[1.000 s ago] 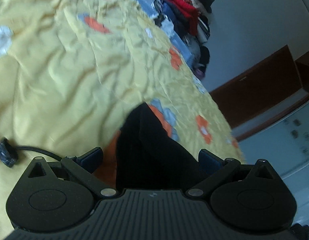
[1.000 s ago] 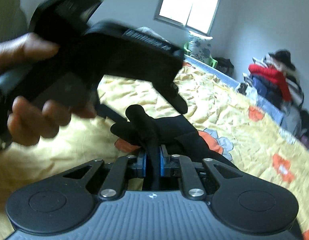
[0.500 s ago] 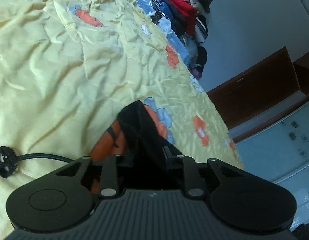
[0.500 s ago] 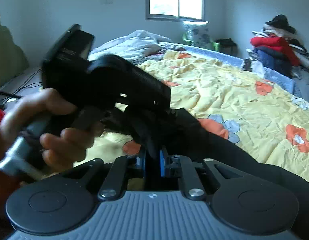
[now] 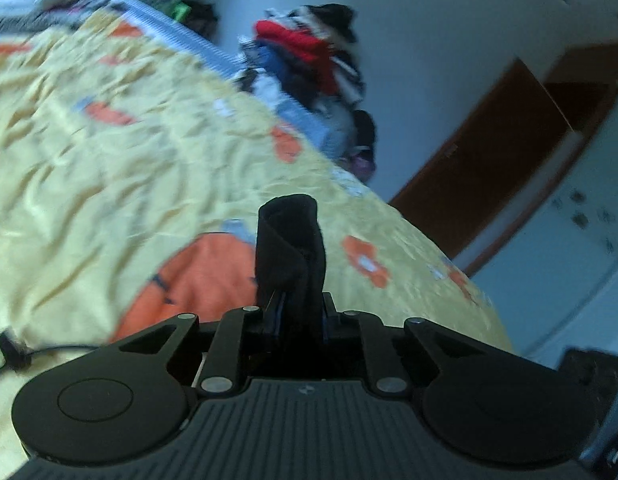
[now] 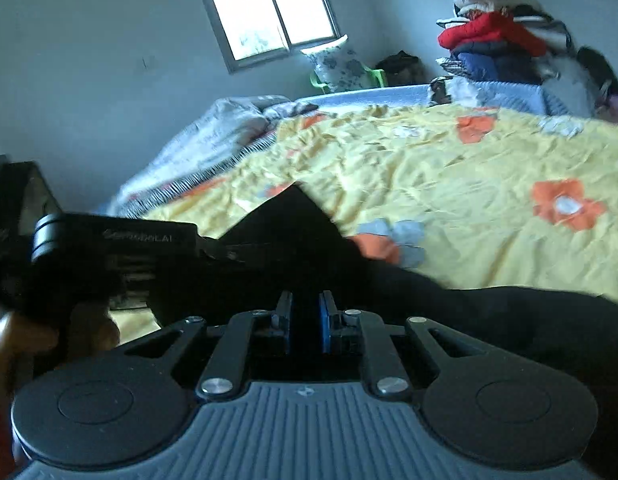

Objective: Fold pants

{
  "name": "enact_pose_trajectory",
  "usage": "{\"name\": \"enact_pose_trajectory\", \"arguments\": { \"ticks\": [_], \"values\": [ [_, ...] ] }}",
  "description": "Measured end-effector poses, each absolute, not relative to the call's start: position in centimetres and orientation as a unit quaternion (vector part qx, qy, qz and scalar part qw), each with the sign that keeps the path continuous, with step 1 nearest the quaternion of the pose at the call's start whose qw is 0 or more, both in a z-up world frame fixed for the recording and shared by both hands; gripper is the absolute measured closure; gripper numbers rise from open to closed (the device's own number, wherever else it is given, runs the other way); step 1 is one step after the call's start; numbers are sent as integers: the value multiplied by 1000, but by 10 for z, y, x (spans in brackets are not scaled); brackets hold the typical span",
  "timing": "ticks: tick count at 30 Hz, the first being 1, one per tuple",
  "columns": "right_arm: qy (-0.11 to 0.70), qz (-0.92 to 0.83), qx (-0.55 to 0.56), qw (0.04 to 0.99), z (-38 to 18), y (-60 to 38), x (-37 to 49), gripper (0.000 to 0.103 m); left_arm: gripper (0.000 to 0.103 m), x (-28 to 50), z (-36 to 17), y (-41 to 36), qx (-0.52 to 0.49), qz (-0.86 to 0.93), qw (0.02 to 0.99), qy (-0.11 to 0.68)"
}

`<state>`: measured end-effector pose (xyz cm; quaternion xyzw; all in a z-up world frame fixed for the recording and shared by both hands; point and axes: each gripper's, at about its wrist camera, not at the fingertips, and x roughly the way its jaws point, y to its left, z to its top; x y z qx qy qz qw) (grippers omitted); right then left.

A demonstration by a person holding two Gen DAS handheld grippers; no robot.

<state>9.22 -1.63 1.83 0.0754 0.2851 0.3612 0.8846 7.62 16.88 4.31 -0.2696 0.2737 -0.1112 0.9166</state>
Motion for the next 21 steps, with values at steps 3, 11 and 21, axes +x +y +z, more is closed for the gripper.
{"name": "enact_pose_trajectory", "arguments": {
  "ticks": [3, 11, 21],
  "values": [
    [283, 359, 96, 884, 20, -26, 89, 90, 86, 70, 51, 143, -230, -101, 932, 261],
    [263, 375, 297, 838, 13, -117, 79, 90, 84, 59, 72, 81, -188, -159, 939, 242],
    [198, 308, 402, 839, 9, -227, 22, 88, 75, 48, 81, -37, -135, -263, 928, 228]
  ]
}}
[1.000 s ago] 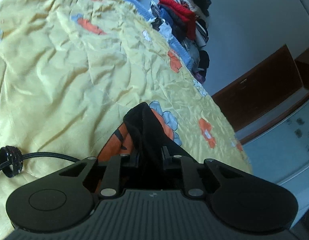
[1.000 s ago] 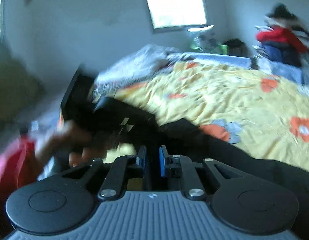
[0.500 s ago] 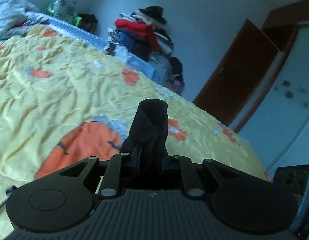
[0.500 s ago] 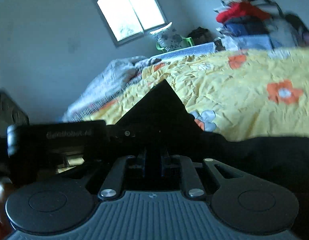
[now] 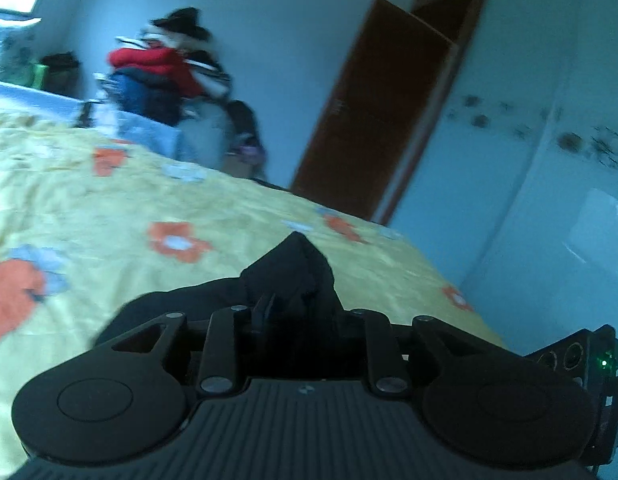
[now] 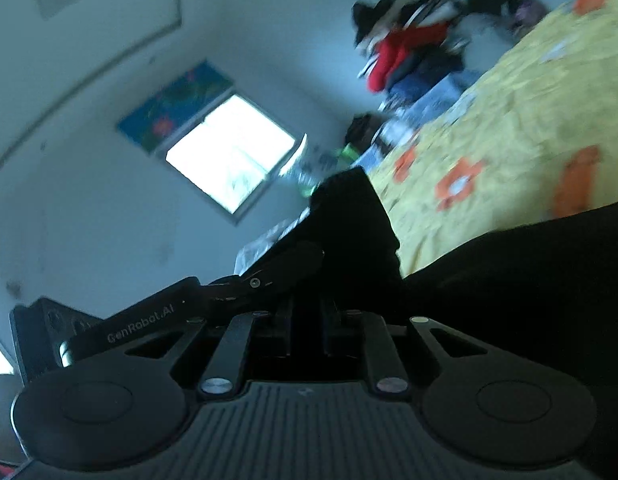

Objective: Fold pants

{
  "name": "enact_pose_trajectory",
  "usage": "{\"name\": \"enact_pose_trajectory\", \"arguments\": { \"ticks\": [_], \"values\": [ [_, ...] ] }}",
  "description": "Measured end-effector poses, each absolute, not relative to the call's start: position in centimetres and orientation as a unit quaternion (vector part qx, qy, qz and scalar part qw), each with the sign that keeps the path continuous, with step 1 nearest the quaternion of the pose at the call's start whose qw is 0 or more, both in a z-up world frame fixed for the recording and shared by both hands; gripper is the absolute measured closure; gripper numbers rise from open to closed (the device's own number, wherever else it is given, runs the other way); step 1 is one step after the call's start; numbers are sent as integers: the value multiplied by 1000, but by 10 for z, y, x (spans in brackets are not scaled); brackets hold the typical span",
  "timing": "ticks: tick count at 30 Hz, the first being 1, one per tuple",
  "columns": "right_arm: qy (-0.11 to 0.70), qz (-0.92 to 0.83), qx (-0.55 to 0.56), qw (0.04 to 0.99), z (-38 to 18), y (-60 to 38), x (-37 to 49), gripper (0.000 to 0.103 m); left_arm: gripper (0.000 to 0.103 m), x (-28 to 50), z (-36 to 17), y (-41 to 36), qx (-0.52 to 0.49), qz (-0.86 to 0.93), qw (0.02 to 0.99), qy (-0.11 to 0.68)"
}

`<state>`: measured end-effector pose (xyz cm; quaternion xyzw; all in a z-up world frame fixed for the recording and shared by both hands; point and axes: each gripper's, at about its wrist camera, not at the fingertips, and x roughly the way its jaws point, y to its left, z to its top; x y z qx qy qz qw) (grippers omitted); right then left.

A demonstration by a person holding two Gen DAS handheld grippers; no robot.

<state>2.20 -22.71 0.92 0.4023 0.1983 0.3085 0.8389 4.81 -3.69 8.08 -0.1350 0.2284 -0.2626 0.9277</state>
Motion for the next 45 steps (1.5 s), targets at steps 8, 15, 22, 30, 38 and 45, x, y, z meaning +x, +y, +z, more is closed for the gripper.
{"name": "enact_pose_trajectory", "arguments": {
  "ticks": [8, 15, 22, 30, 38, 45],
  "values": [
    [165, 218, 454, 848, -9, -310, -20, 88, 74, 55, 61, -130, -101, -346, 896, 258],
    [147, 150, 475, 854, -24, -357, -42, 88, 74, 55, 45, -192, -82, -393, 872, 281],
    [160, 95, 485, 855, -37, -385, -51, 88, 67, 56, 27, -225, -83, -414, 848, 321],
    [144, 7, 438, 887, -21, -408, -64, 87, 25, 52, 47, -187, -73, -395, 870, 286],
    [198, 55, 361, 910, -16, -386, -14, 26, 11, 95, 57, -102, -13, -183, 954, 236],
    [269, 61, 325, 905, -31, -379, 18, 28, 11, 124, 33, -45, -28, -102, 955, 278]
  ]
}}
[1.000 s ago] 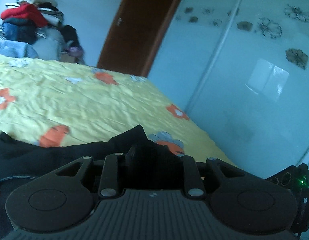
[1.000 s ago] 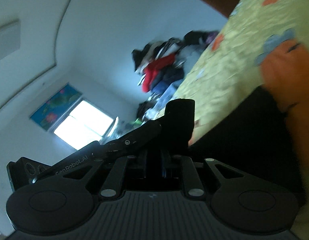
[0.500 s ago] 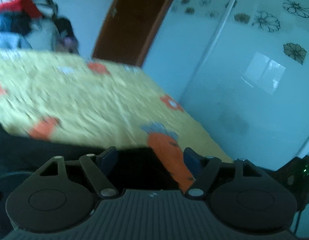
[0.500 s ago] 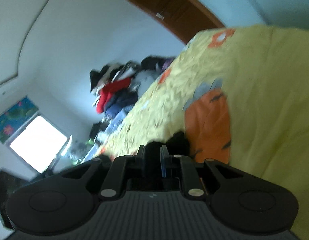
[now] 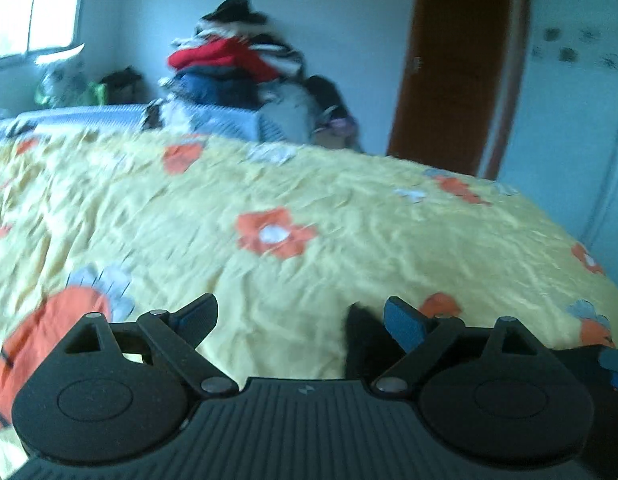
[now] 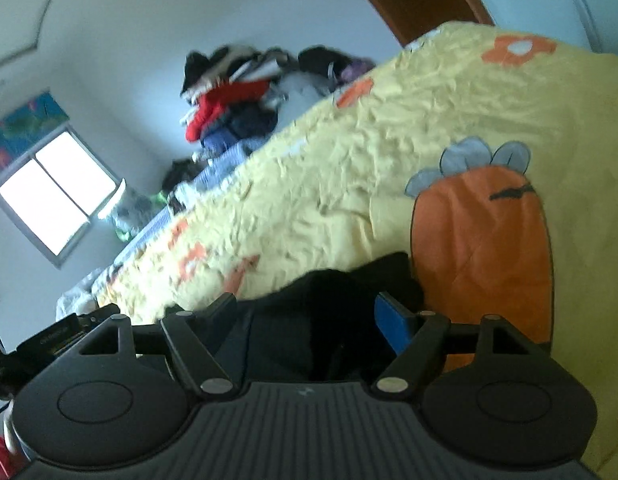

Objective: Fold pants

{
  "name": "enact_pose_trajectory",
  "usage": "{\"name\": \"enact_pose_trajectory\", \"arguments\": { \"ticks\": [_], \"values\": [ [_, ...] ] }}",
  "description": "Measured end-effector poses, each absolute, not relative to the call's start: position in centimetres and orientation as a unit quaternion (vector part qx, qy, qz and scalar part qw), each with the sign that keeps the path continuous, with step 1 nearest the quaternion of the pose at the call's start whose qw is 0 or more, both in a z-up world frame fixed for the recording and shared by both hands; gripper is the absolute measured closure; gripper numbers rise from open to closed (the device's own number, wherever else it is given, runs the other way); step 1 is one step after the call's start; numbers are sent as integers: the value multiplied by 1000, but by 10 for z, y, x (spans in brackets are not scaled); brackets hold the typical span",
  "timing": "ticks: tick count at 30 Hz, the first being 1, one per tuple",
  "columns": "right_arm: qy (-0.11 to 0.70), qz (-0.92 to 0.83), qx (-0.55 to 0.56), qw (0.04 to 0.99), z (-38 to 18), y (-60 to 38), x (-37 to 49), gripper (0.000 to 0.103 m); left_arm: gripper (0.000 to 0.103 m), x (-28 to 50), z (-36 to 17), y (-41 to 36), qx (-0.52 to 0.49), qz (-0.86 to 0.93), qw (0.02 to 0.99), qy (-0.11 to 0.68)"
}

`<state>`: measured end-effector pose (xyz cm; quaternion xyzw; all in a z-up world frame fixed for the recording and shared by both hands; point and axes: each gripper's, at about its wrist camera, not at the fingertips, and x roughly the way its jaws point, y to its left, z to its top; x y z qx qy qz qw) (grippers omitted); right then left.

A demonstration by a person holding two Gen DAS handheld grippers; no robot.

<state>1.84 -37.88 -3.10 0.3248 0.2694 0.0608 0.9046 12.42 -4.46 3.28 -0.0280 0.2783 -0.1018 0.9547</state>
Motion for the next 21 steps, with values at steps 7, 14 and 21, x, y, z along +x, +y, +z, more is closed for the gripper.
{"name": "enact_pose_trajectory", "arguments": {
  "ticks": [7, 14, 21],
  "values": [
    [264, 71, 292, 917, -25, -368, 18, 91, 11, 122, 13, -57, -18, -151, 944, 294],
    [249, 36, 263, 931, -8, -382, 17, 94, 11, 117, 9, -64, 1, -150, 948, 281],
    [260, -36, 223, 939, -4, -400, 16, 97, 11, 113, 17, -66, 3, -168, 949, 267]
  ]
}}
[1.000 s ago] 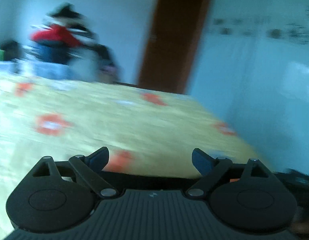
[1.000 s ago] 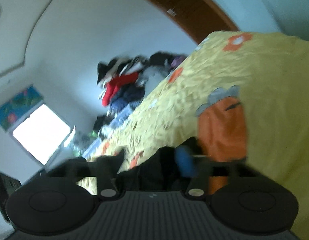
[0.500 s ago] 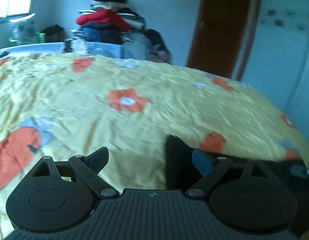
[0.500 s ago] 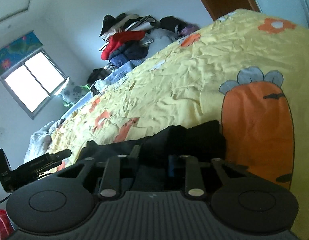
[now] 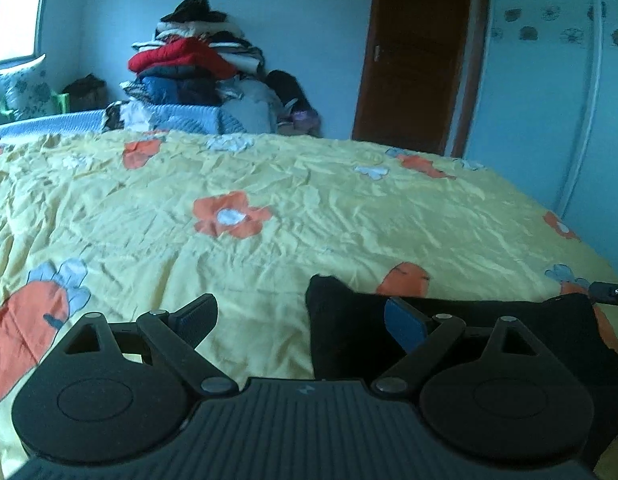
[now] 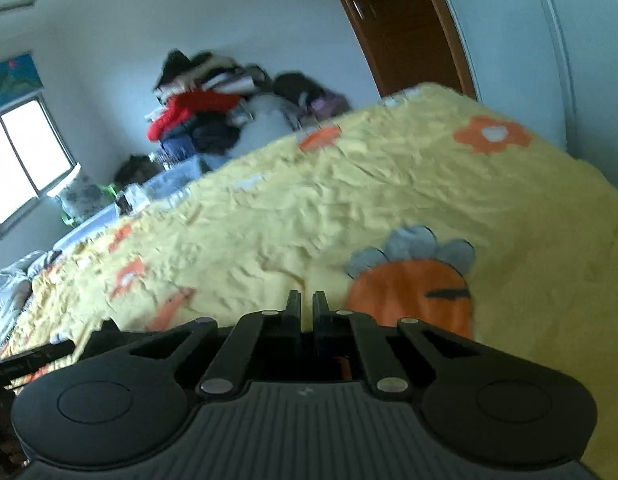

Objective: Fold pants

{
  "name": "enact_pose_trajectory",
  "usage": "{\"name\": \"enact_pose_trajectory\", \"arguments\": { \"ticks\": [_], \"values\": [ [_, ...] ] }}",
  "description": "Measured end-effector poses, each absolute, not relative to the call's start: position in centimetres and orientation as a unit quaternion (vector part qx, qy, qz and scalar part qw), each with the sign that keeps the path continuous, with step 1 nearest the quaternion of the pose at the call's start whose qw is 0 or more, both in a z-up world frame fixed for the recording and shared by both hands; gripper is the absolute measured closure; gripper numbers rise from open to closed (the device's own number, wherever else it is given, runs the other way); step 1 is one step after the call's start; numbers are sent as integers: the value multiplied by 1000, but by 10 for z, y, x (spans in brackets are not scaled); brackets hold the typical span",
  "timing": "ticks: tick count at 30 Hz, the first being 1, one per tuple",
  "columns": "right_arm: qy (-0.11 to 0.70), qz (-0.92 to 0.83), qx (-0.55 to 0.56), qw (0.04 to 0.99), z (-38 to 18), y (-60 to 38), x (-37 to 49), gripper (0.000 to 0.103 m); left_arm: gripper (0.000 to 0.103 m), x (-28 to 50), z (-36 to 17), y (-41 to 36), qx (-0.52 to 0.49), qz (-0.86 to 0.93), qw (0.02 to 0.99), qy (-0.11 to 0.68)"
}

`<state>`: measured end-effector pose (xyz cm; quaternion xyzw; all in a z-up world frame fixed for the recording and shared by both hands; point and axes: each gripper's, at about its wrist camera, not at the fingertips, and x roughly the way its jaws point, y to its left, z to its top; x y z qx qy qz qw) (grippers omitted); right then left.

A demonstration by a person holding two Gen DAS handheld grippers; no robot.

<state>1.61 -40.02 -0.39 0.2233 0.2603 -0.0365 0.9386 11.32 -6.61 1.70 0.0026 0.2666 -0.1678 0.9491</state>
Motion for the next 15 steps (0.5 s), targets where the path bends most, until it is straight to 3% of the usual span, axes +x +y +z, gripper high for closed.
{"name": "enact_pose_trajectory", "arguments": {
  "ticks": [3, 5, 6, 7, 8, 10, 11, 12, 13, 15],
  "values": [
    [257, 0, 243, 935, -1, -395, 4, 92, 10, 112, 19, -70, -1, -180, 948, 261],
    [259, 32, 259, 930, -3, -389, 0, 79, 10, 112, 19, -75, 0, -195, 946, 260],
    [264, 43, 266, 926, -5, -388, 0, 54, 9, 112, 18, -79, 5, -205, 944, 260],
    [272, 51, 266, 923, -9, -385, 4, 18, 9, 111, 18, -83, 12, -213, 942, 260],
    [275, 51, 258, 925, -11, -381, 7, 9, 9, 111, 17, -88, 20, -221, 940, 261],
    [281, 48, 237, 929, -14, -373, 18, 15, 8, 109, 14, -99, 45, -231, 938, 256],
    [280, 57, 237, 928, -15, -372, 23, 27, 8, 108, 12, -103, 56, -231, 938, 254],
    [286, 64, 246, 924, -18, -373, 28, 70, 8, 108, 10, -109, 71, -227, 938, 252],
    [289, 64, 253, 921, -20, -374, 32, 85, 8, 108, 9, -113, 80, -222, 939, 252],
    [290, 61, 234, 926, -19, -373, 34, 91, 8, 110, 9, -118, 90, -223, 938, 251]
  ]
}}
